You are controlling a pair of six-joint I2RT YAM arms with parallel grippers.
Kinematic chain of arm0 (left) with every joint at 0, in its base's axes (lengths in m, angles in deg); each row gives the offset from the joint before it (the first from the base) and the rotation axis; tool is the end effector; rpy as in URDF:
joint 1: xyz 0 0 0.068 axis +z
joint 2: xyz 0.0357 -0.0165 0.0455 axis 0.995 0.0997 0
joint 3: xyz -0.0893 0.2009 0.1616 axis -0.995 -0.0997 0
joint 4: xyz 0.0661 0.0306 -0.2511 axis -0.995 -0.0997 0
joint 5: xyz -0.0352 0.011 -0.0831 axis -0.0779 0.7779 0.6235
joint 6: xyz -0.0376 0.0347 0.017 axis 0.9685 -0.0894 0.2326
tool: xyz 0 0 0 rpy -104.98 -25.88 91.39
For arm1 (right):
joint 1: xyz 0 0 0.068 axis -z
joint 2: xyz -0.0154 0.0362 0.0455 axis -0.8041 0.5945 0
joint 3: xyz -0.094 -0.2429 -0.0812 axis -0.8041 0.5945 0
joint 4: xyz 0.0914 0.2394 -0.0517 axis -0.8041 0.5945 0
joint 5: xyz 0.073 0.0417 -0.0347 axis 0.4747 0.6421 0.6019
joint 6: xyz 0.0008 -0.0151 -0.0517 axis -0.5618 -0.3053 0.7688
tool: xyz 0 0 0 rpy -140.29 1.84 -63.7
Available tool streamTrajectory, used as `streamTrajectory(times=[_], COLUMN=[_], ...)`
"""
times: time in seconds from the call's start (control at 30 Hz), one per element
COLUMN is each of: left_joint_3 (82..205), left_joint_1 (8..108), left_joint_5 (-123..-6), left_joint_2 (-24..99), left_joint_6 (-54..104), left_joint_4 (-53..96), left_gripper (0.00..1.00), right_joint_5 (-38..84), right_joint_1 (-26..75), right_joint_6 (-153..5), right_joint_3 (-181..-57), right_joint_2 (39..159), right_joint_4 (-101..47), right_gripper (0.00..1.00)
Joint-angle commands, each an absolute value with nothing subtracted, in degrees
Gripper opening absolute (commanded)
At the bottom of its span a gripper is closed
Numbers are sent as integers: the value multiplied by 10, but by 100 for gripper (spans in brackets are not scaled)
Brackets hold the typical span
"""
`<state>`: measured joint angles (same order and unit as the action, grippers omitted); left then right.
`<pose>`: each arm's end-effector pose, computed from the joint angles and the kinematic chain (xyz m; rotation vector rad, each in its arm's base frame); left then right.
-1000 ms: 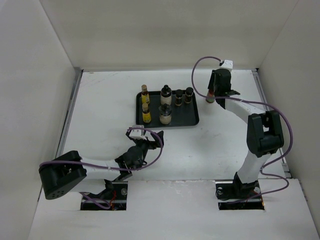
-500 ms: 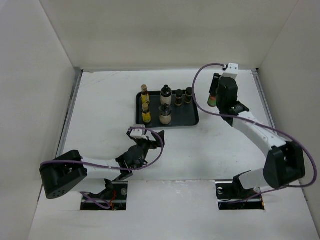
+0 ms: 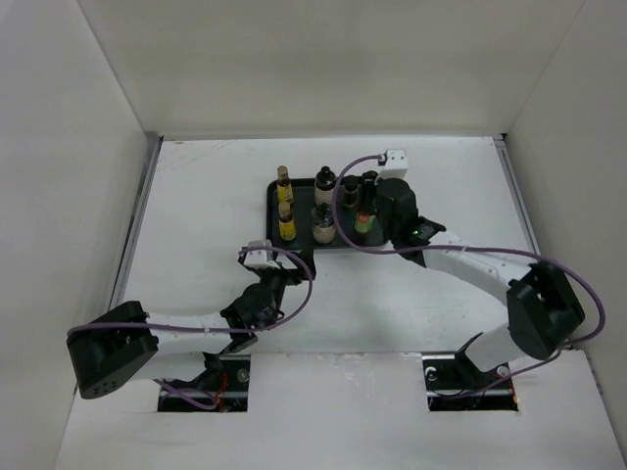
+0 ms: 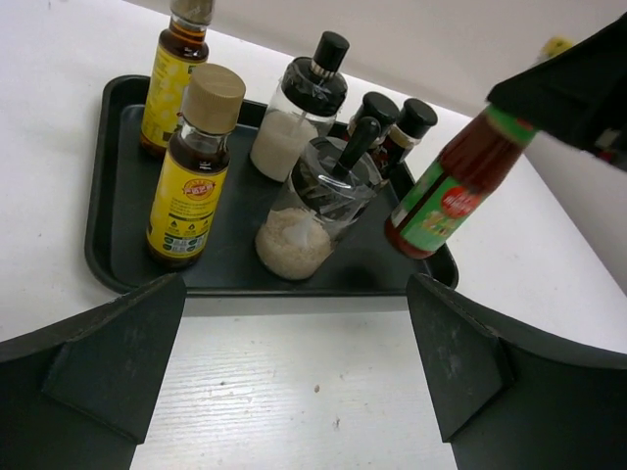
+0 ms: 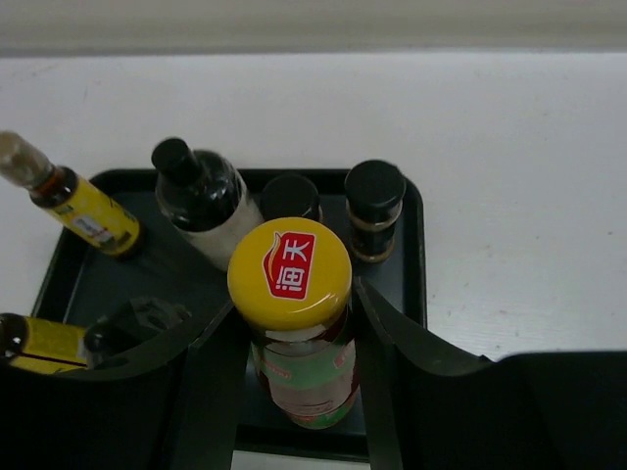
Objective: Organize the condiment bottles
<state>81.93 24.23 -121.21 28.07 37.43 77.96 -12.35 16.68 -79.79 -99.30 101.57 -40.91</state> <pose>0.1218 -0.1582 0.1925 -0.2055 1.5432 -0.5282 0.2802 0.1890 0.2884 -0.0394 1.7942 0.1701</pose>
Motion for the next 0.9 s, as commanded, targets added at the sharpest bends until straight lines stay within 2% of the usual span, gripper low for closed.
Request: streamTrajectory(times=[0.0, 0.2, 0.3, 0.53, 0.73, 0.8, 0.87], left_joint_3=[824, 831, 833, 833, 837, 839, 843], left_joint_1=[238, 237, 239, 239, 239, 238, 239], left_joint_5=[-1217, -1204, -1202, -1202, -1202, -1202, -1202], left_joint_2=[297, 310, 316, 319, 321, 321, 321], left_joint_6=[370, 370, 371, 372, 372, 370, 369], left_joint_4=[809, 810, 810, 810, 810, 804, 800], left_gripper=[100, 100, 100, 100, 100, 100, 100], right_joint_5=[-127, -145, -164, -176, -188, -193, -204], right_joint_1=[161, 145, 132, 122, 120, 120, 120], right_joint_6=[-801, -798, -786, -795, -793, -791, -796], right_joint_3=[-998, -972, -949, -925, -920, -912, -895], right_joint_2=[1025, 1054, 1066, 1069, 1013, 979, 938], right_joint_4=[-554, -589, -618, -617, -598, -583, -569], right_gripper=[34, 35, 38, 65, 86, 100, 100])
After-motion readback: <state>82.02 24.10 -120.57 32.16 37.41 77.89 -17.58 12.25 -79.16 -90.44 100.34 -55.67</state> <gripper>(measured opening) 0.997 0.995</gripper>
